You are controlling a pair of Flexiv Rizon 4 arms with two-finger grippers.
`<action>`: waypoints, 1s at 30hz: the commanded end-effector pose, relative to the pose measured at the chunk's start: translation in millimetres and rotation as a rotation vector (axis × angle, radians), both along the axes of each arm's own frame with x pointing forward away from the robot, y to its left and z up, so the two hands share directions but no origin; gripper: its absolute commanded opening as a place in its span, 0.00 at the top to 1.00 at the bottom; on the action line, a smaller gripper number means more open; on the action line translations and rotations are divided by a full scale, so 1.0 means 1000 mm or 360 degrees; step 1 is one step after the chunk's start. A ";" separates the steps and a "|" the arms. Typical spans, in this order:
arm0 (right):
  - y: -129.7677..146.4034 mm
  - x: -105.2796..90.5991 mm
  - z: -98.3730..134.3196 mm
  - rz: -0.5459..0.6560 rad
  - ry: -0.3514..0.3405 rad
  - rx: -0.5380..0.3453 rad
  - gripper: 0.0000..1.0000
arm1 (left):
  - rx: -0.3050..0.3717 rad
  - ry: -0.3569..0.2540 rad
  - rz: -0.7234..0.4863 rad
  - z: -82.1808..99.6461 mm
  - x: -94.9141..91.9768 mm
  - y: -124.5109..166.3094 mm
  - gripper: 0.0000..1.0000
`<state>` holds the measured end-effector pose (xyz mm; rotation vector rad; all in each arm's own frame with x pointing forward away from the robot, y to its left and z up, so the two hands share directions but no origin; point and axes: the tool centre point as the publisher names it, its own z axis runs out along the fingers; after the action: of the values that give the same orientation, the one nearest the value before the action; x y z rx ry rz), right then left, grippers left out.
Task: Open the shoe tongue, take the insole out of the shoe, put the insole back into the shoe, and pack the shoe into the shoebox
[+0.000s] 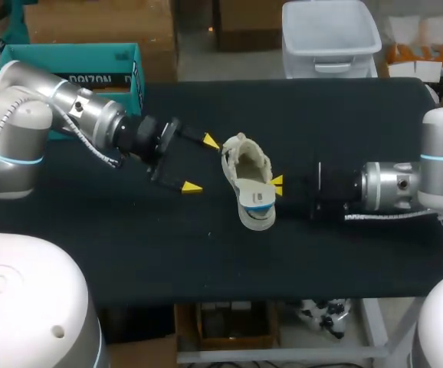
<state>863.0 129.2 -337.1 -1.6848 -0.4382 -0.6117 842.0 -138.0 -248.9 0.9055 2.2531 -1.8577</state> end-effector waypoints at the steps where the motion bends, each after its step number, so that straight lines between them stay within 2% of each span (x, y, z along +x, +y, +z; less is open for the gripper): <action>1: 0.000 0.003 -0.003 0.0013 0.0003 0.0013 1.00 | -0.0027 -0.0050 0.0023 -0.017 0.003 -0.013 0.00; 12: 0.002 0.007 -0.003 0.0021 0.0011 0.0013 1.00 | 0.0027 -0.0118 0.0058 -0.033 0.018 -0.040 0.00; 14: 0.003 0.007 -0.003 0.0020 0.0010 0.0011 1.00 | 0.0056 -0.0141 0.0067 -0.038 0.019 -0.042 0.16; 15: 0.002 0.007 -0.003 0.0018 0.0011 0.0010 1.00 | 0.0067 -0.0148 0.0067 -0.041 0.020 -0.043 0.20; 16: 0.002 0.007 -0.002 0.0017 0.0010 0.0010 1.00 | 0.0081 -0.0164 0.0074 -0.043 0.020 -0.044 0.18; 19: 0.002 0.007 -0.002 0.0014 0.0012 0.0009 1.00 | 0.0106 -0.0186 0.0084 -0.051 0.020 -0.047 0.23; 24: 0.002 0.008 -0.001 0.0018 0.0019 0.0011 1.00 | 0.0129 -0.0214 0.0097 -0.060 0.022 -0.056 0.34; 26: 0.002 0.009 -0.001 0.0020 0.0022 0.0011 1.00 | 0.0133 -0.0241 0.0111 -0.061 0.023 -0.059 0.51; 29: 0.002 0.010 -0.001 0.0022 0.0025 0.0013 1.00 | 0.0133 -0.0252 0.0124 -0.062 0.025 -0.062 0.60; 30: 0.002 0.010 -0.002 0.0023 0.0027 0.0014 1.00 | 0.0131 -0.0253 0.0125 -0.063 0.025 -0.063 0.60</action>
<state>872.0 132.0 -337.6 -1.6817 -0.4343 -0.5902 869.0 -196.9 -308.8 0.9366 2.2559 -1.6127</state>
